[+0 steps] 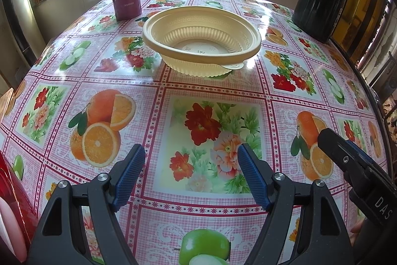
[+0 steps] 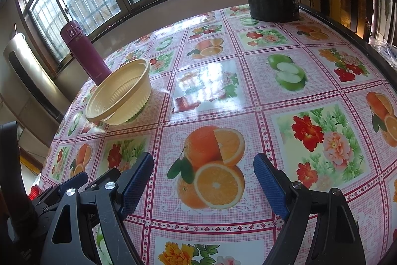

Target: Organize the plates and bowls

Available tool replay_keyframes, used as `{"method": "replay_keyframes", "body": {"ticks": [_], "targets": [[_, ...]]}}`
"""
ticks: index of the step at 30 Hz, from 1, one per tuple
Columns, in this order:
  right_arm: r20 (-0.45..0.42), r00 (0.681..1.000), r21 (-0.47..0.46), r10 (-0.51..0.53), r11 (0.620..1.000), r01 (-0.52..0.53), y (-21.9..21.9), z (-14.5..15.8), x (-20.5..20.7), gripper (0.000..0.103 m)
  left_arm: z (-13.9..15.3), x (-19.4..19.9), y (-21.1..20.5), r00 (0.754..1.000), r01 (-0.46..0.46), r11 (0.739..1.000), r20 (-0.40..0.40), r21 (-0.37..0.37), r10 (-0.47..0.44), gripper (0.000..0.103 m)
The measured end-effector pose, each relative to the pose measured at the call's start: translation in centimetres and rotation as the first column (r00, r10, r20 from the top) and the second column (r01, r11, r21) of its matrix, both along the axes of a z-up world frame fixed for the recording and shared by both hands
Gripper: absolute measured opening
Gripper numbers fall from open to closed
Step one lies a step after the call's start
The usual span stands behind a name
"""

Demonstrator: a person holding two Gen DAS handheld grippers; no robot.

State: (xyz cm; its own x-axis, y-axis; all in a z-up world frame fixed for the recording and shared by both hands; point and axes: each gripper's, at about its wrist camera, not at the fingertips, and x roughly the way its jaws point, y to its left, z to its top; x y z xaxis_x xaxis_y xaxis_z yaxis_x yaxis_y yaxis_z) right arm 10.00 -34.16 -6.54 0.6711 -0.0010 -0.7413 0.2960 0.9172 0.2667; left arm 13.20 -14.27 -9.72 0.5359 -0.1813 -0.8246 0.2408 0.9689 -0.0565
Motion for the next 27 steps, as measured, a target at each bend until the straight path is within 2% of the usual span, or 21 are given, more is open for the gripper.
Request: {"method": "replay_keyframes", "body": {"ticks": [27], "targets": [[-0.008, 1.000, 0.005, 0.003, 1.000, -0.003, 0.07, -0.09, 0.00, 0.085, -0.08, 0.03, 0.14, 1.000, -0.003, 1.000, -0.002, -0.002, 0.003, 0.077]]}}
